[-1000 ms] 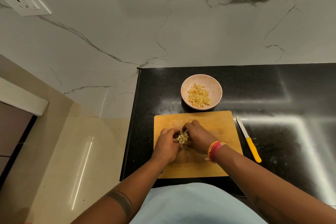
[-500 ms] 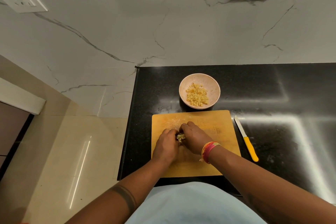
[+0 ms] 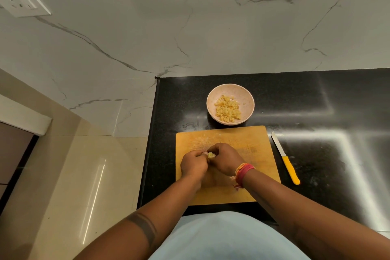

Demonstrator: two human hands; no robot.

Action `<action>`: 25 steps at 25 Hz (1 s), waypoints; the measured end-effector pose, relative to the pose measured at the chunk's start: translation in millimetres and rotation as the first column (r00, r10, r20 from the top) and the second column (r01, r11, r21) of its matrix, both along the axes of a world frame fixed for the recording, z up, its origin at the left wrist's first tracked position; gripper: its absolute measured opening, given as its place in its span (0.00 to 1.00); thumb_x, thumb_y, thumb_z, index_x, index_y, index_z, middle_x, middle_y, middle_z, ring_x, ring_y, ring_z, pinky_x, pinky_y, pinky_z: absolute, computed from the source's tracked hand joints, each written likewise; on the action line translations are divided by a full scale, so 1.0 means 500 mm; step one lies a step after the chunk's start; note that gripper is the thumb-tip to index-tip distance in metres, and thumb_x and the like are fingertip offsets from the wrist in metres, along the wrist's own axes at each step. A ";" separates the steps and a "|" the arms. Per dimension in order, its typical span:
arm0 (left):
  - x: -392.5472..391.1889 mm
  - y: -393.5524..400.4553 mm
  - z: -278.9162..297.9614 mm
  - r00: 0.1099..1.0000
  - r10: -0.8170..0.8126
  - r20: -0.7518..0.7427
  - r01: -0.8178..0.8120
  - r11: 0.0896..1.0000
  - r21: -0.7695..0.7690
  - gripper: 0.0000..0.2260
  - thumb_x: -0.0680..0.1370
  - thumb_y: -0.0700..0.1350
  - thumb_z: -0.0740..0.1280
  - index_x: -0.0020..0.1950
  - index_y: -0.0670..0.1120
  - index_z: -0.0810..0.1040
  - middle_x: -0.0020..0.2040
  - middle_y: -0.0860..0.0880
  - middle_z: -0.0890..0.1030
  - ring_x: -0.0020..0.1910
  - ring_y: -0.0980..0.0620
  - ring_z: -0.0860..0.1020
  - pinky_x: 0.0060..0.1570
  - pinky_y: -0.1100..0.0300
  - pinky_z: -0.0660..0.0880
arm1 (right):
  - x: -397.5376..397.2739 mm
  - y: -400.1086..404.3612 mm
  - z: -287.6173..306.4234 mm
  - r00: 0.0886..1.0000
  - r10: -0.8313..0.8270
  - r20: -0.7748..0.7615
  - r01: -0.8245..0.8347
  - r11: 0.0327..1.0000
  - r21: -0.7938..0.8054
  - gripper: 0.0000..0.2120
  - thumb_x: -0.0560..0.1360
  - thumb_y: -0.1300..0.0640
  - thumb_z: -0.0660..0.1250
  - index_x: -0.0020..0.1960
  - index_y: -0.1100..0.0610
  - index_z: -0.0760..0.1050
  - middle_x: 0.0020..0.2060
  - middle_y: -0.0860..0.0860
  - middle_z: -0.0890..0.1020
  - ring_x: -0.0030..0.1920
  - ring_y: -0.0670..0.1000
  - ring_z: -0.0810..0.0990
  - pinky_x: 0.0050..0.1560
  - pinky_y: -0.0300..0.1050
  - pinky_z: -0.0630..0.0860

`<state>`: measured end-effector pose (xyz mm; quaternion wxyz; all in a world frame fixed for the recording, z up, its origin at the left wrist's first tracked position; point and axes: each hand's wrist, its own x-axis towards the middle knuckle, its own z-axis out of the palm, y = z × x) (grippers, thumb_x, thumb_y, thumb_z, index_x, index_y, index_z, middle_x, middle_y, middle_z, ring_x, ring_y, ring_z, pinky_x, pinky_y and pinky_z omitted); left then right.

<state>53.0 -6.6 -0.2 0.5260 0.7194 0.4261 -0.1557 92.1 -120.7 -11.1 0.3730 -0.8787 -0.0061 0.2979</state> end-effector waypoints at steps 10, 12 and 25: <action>0.014 -0.009 0.031 0.987 0.163 0.003 -0.160 0.969 -0.190 0.05 0.79 0.40 0.72 0.46 0.49 0.84 0.43 0.51 0.86 0.46 0.53 0.85 0.52 0.55 0.84 | 0.011 -0.034 0.024 0.987 -0.136 -0.089 0.150 0.974 0.168 0.06 0.74 0.62 0.76 0.49 0.54 0.86 0.41 0.49 0.86 0.44 0.49 0.83 0.53 0.50 0.83; 0.027 -0.014 0.048 0.988 0.155 0.026 -0.146 0.968 -0.205 0.05 0.79 0.40 0.72 0.45 0.49 0.84 0.42 0.51 0.86 0.46 0.52 0.85 0.52 0.54 0.84 | 0.021 -0.043 0.047 0.984 -0.155 -0.093 0.170 0.965 0.200 0.06 0.74 0.62 0.76 0.49 0.55 0.86 0.42 0.51 0.86 0.45 0.50 0.84 0.54 0.51 0.83; 0.314 -0.070 0.165 0.972 -0.163 0.169 0.174 0.983 -0.050 0.10 0.80 0.41 0.70 0.59 0.51 0.85 0.55 0.48 0.83 0.49 0.51 0.82 0.43 0.55 0.83 | 0.275 -0.101 0.166 0.969 -0.163 0.187 0.171 0.985 -0.024 0.15 0.77 0.60 0.73 0.63 0.54 0.82 0.59 0.53 0.84 0.59 0.54 0.82 0.65 0.56 0.79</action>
